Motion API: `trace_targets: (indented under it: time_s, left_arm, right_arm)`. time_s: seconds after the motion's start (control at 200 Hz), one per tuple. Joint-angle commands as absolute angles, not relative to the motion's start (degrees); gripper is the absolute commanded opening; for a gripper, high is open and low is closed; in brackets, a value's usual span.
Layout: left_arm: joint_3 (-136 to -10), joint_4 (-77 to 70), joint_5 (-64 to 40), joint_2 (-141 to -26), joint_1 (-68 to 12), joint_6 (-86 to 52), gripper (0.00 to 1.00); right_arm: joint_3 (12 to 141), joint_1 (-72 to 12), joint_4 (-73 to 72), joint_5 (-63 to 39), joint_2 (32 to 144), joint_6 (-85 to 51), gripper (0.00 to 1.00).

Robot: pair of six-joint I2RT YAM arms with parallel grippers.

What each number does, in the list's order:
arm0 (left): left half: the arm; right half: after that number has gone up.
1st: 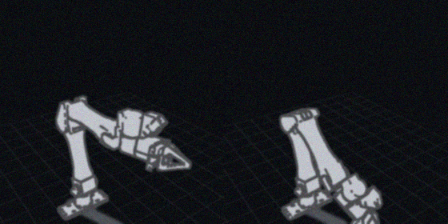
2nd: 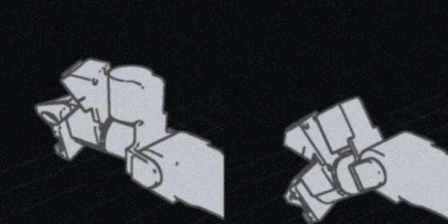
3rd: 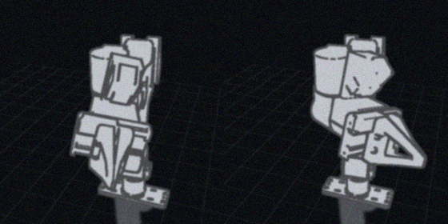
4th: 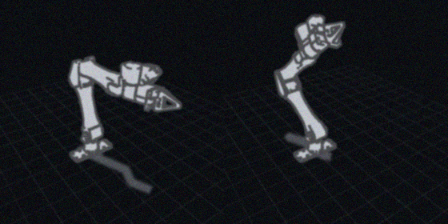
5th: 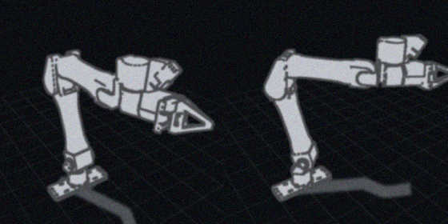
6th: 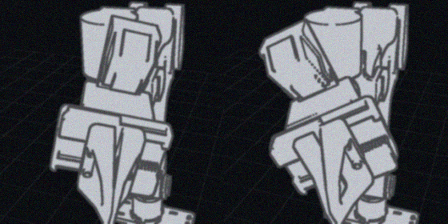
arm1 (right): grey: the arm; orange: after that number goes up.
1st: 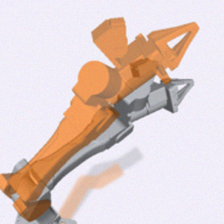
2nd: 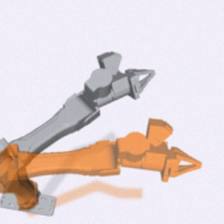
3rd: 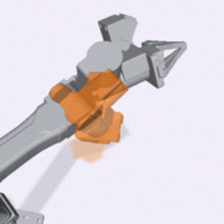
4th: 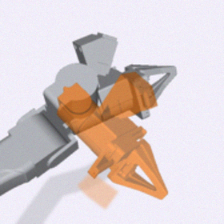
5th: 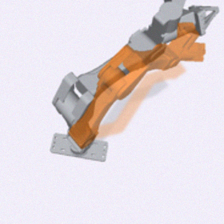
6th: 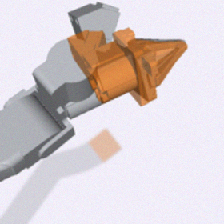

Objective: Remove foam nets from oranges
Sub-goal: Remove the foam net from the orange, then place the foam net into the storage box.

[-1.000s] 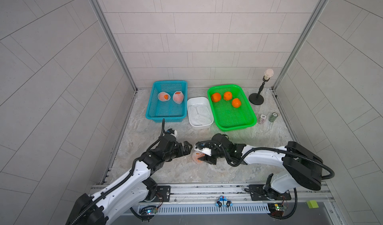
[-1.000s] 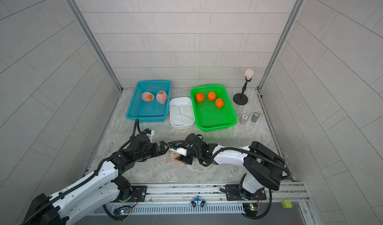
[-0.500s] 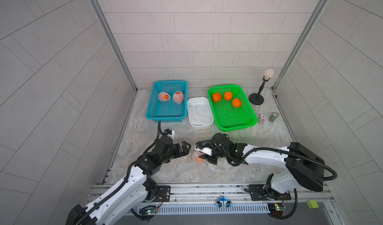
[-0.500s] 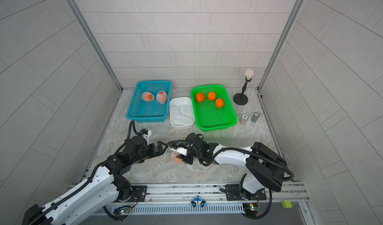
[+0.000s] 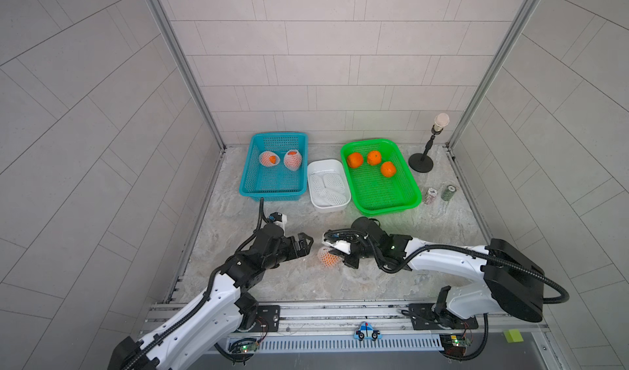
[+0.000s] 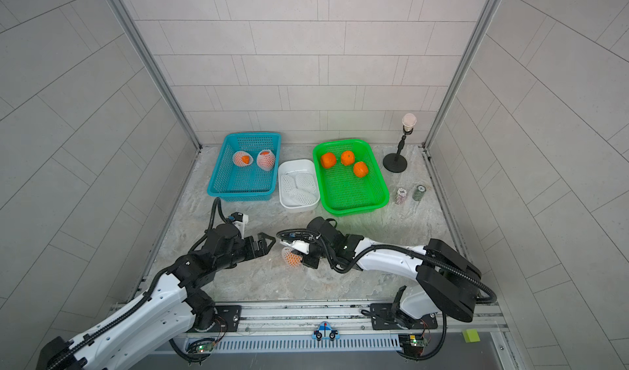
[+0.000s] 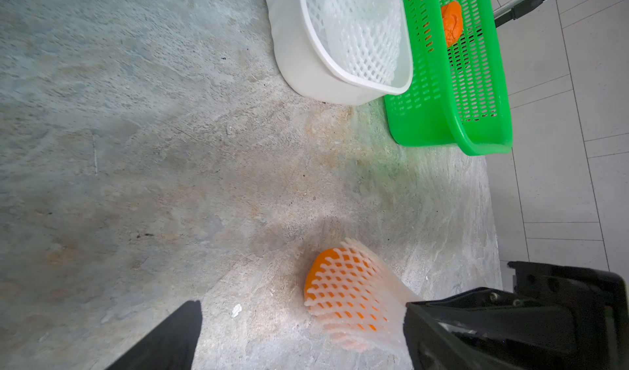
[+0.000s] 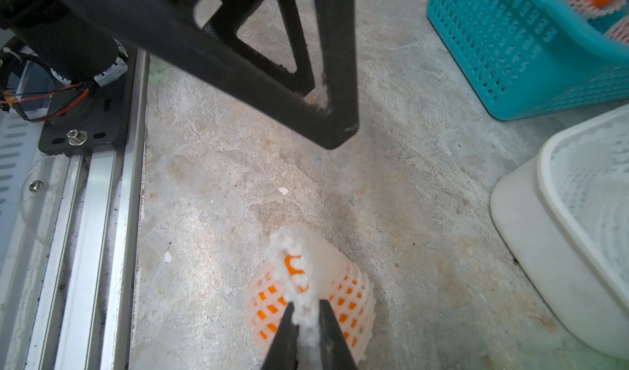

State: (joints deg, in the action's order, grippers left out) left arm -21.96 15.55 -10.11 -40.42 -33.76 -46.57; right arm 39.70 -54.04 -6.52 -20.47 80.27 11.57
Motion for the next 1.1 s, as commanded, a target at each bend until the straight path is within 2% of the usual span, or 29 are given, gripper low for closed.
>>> trace_targets:
  time_s: [0.0,0.28,0.485,0.76,0.846,0.956,1.091]
  left_arm:
    - [-21.26,16.27,-9.4,-39.1,-33.32,-46.0,1.0]
    - [-22.06,16.39,-9.13,-36.3,-33.35,-42.96,0.97]
    - [-20.85,6.0,-18.26,-32.52,-33.4,-37.48,0.89]
    - [-19.49,-9.47,-28.91,-35.32,-35.04,-34.71,0.89]
    - [-18.83,-13.76,-28.64,-36.54,-38.73,-31.11,0.89]
    - [-18.54,-15.12,-22.28,-37.62,-44.65,-23.51,0.9]
    - [-18.67,-19.3,-22.61,-42.43,-45.78,-21.91,0.9]
  right_arm:
    - [41.21,-54.0,-5.45,-20.3,78.42,12.2,0.13]
    - [42.84,-53.82,-1.91,-21.94,75.57,11.98,0.12]
    - [43.92,-51.34,1.55,-26.49,71.76,11.63,0.11]
    - [43.61,-44.84,1.38,-36.39,67.31,6.95,0.11]
    - [43.11,-43.87,1.0,-39.46,66.24,6.53,0.12]
    - [42.77,-43.24,0.56,-41.95,65.4,6.02,0.12]
    - [42.9,-42.58,1.23,-43.7,65.12,6.28,0.12]
